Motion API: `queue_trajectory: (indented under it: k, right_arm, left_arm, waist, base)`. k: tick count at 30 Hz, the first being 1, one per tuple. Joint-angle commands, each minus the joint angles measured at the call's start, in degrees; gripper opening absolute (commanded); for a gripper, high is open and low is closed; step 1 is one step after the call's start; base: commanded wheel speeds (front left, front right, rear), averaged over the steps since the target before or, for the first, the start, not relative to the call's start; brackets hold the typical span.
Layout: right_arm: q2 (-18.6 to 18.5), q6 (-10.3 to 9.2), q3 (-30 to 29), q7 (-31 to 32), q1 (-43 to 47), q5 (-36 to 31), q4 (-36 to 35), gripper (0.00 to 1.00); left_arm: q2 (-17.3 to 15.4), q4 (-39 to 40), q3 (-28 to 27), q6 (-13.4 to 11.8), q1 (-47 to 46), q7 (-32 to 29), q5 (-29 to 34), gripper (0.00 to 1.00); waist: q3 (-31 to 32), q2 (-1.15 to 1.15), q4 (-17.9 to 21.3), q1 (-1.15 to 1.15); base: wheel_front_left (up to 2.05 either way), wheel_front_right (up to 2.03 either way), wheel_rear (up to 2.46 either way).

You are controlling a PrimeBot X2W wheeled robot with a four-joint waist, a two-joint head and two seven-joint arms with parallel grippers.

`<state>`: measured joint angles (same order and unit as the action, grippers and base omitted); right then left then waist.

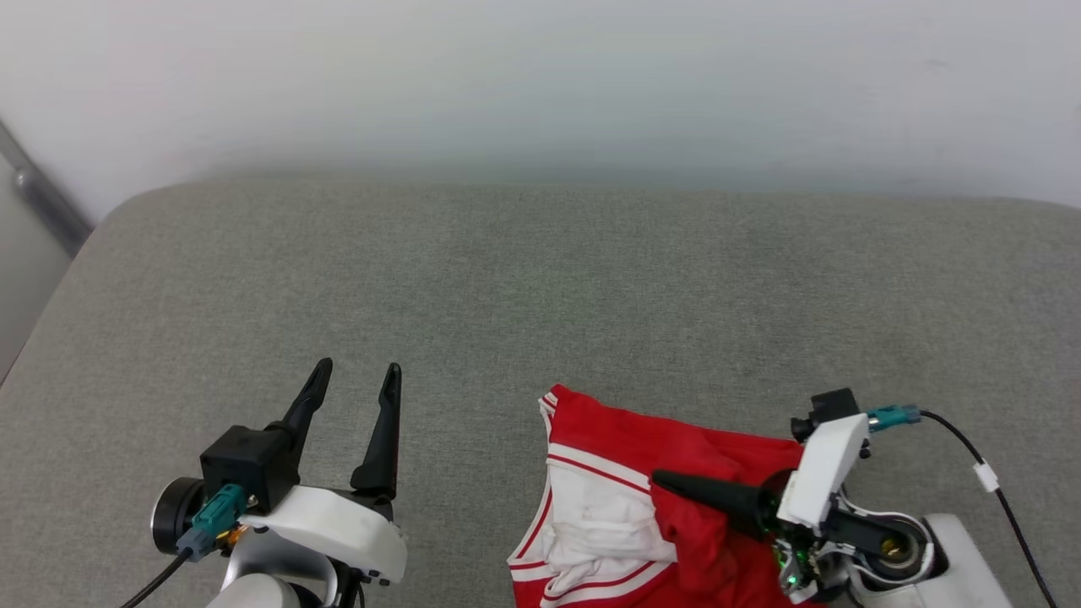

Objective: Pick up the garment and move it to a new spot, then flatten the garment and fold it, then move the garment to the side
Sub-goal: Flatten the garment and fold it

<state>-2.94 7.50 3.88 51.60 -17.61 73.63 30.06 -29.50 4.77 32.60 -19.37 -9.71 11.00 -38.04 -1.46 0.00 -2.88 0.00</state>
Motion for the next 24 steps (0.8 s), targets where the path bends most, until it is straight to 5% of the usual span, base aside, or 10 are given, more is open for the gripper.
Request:
queue_trajectory:
  k: [1,4,5,6,15,24]
  right_arm:
    - [0.05,-0.03,1.83,-1.76,-1.1,1.01,0.44,0.0]
    - [0.06,-0.03,7.81,-6.9,-2.66,0.9,1.59,0.03]
    - [0.04,-0.03,9.48,-8.49,-3.17,0.19,2.21,0.35]
    - [0.05,-0.03,10.95,-9.91,-3.69,-0.27,2.69,1.0]
    - [-0.01,-0.03,20.39,-16.07,-8.57,-5.15,3.94,1.0]
    - [-7.2,-0.03,30.2,-22.41,-10.95,-21.32,-4.44,1.0]
  left_arm:
    - [0.44,-0.15,0.06,0.16,-0.72,-0.04,0.28,1.0]
    - [0.56,-0.42,0.31,0.44,-1.43,0.02,0.48,1.0]
    - [0.66,-0.55,0.37,0.58,-1.57,0.14,0.51,1.0]
    - [0.88,-0.72,0.52,0.58,-1.71,0.25,0.56,1.0]
    - [1.82,-2.02,0.75,0.98,-2.27,1.24,0.31,1.0]
    - [2.02,-2.82,0.6,0.67,-1.38,1.8,0.14,1.0]
  waist:
    - [-0.56,0.0,-0.82,0.0]
    - [-1.43,0.0,-1.78,0.0]
    - [-1.71,0.0,-2.01,0.0]
    - [-1.96,0.0,-2.24,0.0]
    - [-2.5,0.0,-2.59,0.0]
    - [-1.6,0.0,-1.63,0.0]
  base:
    - [0.0,0.0,0.0]
    - [0.0,0.0,0.0]
    - [0.0,0.0,0.0]
    - [0.0,0.0,0.0]
    - [0.0,0.0,0.0]
    - [0.0,0.0,0.0]
